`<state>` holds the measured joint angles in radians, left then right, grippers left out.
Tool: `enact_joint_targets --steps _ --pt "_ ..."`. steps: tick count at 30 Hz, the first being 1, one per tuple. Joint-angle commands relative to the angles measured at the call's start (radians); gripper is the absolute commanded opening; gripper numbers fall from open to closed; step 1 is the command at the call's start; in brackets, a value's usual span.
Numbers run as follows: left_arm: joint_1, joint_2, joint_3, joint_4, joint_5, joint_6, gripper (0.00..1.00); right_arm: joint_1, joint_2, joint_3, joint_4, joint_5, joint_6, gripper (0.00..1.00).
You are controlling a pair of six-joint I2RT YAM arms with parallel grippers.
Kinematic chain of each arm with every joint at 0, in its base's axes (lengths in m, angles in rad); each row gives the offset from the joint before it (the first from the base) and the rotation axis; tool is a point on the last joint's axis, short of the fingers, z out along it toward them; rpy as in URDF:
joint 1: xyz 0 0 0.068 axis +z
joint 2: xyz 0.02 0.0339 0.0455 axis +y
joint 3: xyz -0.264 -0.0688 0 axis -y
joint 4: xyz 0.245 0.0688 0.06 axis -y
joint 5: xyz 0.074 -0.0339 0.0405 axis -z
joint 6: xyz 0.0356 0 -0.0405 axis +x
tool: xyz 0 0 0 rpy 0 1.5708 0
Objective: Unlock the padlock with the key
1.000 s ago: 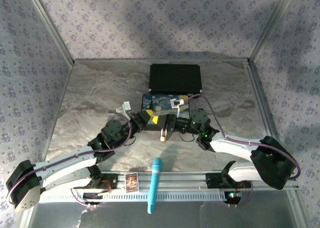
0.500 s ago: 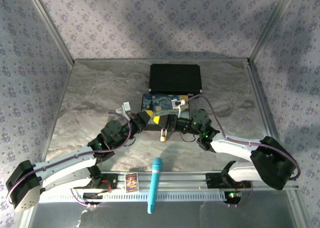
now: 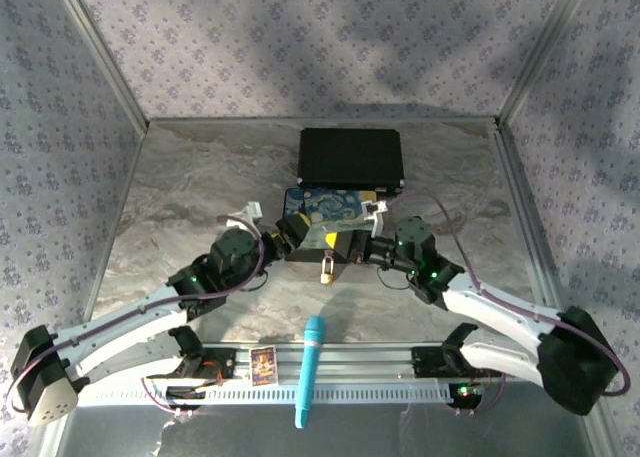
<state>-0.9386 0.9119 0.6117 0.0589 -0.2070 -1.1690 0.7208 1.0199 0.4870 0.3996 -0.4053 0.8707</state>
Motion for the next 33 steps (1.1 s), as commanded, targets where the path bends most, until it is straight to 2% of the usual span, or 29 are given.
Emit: enact_joint_targets --steps 1,2,4,5,13,18,27,33 --pt "-0.005 0.077 0.071 -0.199 0.035 0.121 0.95 -0.01 -0.065 0.051 -0.372 0.085 -0.13 0.0" --pt "-0.007 0.101 0.074 -0.194 0.053 0.144 0.93 -0.013 -0.083 0.052 -0.427 0.097 -0.147 0.0" --pt "-0.012 0.158 0.074 -0.168 0.086 0.188 0.75 -0.014 -0.118 0.048 -0.53 0.132 -0.176 0.0" --pt "-0.012 0.181 0.076 -0.161 0.096 0.197 0.7 -0.018 -0.13 0.046 -0.569 0.14 -0.187 0.0" --pt "-0.068 0.4 0.081 -0.02 0.132 0.289 0.7 -0.063 -0.206 -0.037 -0.645 0.112 -0.193 0.0" --pt "-0.074 0.495 0.095 -0.014 0.108 0.252 0.65 -0.071 -0.196 -0.034 -0.665 0.104 -0.206 0.0" --pt "-0.077 0.604 0.123 0.033 0.072 0.232 0.67 -0.075 -0.149 -0.044 -0.644 0.12 -0.19 0.0" --pt "-0.085 0.693 0.14 0.064 0.076 0.198 0.6 -0.077 -0.144 -0.071 -0.616 0.126 -0.175 0.0"
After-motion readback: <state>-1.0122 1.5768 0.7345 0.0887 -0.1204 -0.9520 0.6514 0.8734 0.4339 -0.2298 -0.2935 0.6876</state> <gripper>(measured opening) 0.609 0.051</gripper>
